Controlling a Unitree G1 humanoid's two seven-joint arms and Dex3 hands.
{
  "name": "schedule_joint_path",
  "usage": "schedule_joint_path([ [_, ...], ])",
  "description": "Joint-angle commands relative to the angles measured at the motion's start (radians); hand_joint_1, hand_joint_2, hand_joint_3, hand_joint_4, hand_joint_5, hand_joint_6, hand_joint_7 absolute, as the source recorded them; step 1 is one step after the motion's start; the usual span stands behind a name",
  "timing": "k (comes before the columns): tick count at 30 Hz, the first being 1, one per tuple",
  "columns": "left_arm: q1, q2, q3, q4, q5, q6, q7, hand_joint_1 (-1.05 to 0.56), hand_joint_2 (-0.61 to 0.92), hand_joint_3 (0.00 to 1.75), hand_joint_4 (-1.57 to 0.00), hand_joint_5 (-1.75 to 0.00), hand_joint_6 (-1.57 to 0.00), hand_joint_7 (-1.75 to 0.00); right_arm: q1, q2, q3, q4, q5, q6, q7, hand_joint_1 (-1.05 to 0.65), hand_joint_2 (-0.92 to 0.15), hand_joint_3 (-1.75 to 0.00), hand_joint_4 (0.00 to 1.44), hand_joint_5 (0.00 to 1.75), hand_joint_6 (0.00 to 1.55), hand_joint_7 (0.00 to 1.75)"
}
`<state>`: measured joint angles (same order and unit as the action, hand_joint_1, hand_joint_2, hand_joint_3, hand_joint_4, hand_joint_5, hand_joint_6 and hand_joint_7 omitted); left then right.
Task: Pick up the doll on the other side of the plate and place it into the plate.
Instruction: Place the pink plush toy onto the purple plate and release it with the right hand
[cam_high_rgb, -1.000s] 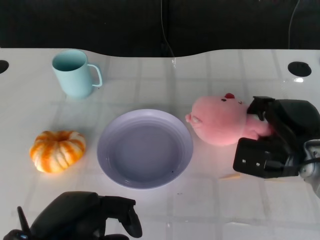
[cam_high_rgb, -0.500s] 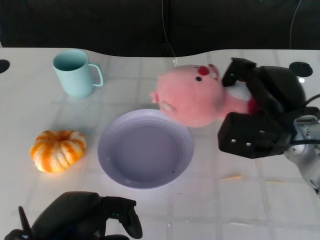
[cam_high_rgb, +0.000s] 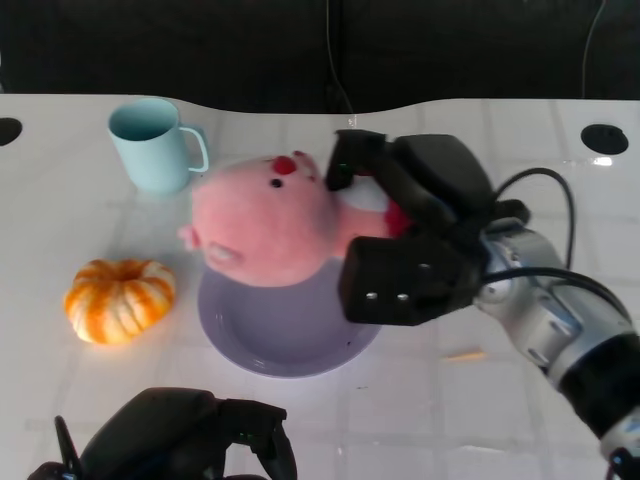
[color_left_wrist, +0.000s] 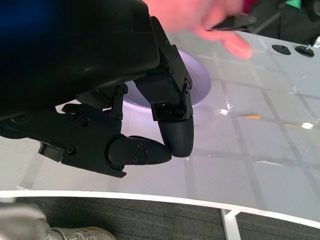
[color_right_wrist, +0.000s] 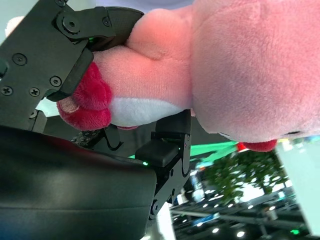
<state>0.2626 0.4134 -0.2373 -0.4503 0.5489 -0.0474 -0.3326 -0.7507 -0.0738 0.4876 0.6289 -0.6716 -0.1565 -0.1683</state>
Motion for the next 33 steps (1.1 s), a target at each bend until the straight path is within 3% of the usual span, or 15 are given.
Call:
schedule_joint_path([
  [1,0.001,-0.001,0.001,-0.019,0.008,0.017,0.0,-0.26,0.92,0.32,-0.7,-1.42,-0.81,-0.83,-0.03,0.02,0.008,0.022,-0.007,0.006,0.003,-0.19,-0.46,-0.94,0.92,1.75,0.69,1.75],
  [8,-0.001,-0.004,0.002,-0.021,0.006,0.016,-0.003,-0.26,0.92,0.32,-0.71,-1.44,-0.81,-0.84,-0.022,0.049,0.011,0.04,-0.008,0.011,0.01,-0.17,-0.48,-0.92,0.9,1.75,0.67,1.71],
  [9,-0.002,-0.003,0.002,-0.022,0.006,0.018,-0.006,-0.27,0.92,0.32,-0.71,-1.44,-0.81,-0.84,-0.021,0.049,0.01,0.044,-0.003,-0.002,0.008,-0.17,-0.49,-0.89,0.89,1.75,0.68,1.62],
  [11,-0.003,-0.001,0.002,-0.023,0.006,0.02,-0.008,-0.27,0.92,0.32,-0.7,-1.44,-0.8,-0.84,-0.02,0.045,0.009,0.048,0.006,-0.023,0.022,-0.18,-0.49,-0.85,0.86,1.68,0.76,1.19],
  [12,-0.003,-0.001,0.002,-0.023,0.005,0.021,-0.009,-0.27,0.92,0.32,-0.7,-1.44,-0.8,-0.84,-0.019,0.039,0.011,0.043,0.008,-0.027,0.041,-0.2,-0.53,-0.77,0.86,1.55,0.8,0.95],
  [13,-0.004,-0.001,0.002,-0.021,0.005,0.019,-0.007,-0.26,0.92,0.32,-0.7,-1.44,-0.8,-0.84,-0.016,0.032,0.014,0.032,0.011,-0.02,0.073,-0.25,-0.6,-0.66,0.81,1.32,0.79,0.7],
  [14,-0.004,-0.001,0.002,-0.018,0.005,0.017,-0.005,-0.26,0.92,0.32,-0.7,-1.44,-0.8,-0.84,-0.015,0.021,0.019,0.019,0.01,-0.01,0.113,-0.32,-0.73,-0.45,0.69,0.95,0.72,0.38],
  [16,-0.004,-0.002,0.002,-0.013,0.005,0.016,-0.001,-0.26,0.92,0.31,-0.71,-1.44,-0.81,-0.84,-0.011,0.005,0.024,-0.002,0.011,0.002,0.181,-0.43,-0.88,-0.22,0.56,0.49,0.56,0.09],
  [19,-0.005,-0.003,0.002,-0.009,0.004,0.014,0.001,-0.27,0.92,0.32,-0.71,-1.45,-0.81,-0.84,-0.001,-0.024,0.035,-0.038,0.0,0.009,0.248,-0.55,-0.92,-0.19,0.41,0.3,0.39,0.01],
  [23,-0.01,-0.003,0.001,-0.001,0.002,0.013,0.001,-0.26,0.92,0.32,-0.7,-1.46,-0.81,-0.84,0.019,-0.062,0.036,-0.105,0.01,0.028,0.346,-0.67,-0.92,-0.21,0.34,0.24,0.28,0.0],
  [33,-0.019,-0.004,-0.001,0.013,0.004,0.009,0.003,-0.28,0.92,0.32,-0.7,-1.46,-0.8,-0.84,0.109,-0.157,0.01,-0.297,0.021,0.035,0.448,-0.69,-0.92,-0.16,0.41,0.27,0.31,0.02],
])
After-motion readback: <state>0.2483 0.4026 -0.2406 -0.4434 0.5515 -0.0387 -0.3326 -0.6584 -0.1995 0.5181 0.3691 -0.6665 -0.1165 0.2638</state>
